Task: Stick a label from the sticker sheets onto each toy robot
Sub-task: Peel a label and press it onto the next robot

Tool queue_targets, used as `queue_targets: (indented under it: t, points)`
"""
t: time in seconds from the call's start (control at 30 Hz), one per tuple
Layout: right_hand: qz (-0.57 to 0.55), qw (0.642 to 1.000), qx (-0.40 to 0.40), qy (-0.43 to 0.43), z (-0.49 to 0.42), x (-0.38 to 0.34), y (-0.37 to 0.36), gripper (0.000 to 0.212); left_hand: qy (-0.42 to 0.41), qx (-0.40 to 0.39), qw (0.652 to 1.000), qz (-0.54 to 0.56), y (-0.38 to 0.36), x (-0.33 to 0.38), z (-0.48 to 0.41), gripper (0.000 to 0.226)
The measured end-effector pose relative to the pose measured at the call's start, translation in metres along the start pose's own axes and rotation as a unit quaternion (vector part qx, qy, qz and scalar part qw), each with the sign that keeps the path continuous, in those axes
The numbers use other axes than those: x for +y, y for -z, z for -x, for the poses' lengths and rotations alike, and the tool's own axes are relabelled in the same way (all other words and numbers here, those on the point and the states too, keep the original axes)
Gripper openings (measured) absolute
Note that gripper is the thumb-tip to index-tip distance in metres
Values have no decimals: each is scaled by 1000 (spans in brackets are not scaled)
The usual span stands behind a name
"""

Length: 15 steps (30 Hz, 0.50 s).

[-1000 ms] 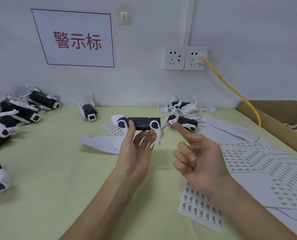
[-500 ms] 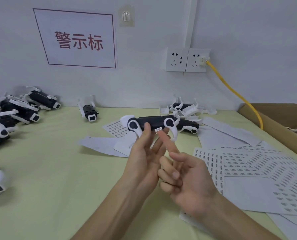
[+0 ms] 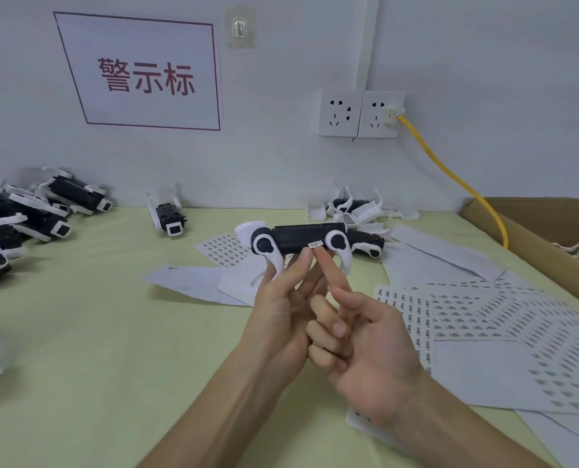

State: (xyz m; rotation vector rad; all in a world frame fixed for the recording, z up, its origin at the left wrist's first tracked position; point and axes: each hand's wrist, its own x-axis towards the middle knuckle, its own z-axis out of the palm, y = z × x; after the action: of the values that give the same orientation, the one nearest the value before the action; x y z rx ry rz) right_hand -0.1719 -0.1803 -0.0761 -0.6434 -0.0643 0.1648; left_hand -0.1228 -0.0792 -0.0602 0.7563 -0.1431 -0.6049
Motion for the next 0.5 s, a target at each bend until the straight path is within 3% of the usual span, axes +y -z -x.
queue_targets:
  t: [0.33, 0.5]
  points:
    - [-8, 1000, 3, 1, 1, 2, -2, 54, -35, 25, 999, 6, -3, 0, -1, 52]
    - [-3, 1000, 3, -2, 2, 2, -3, 54, -43, 27, 999, 13, -3, -1, -1, 44]
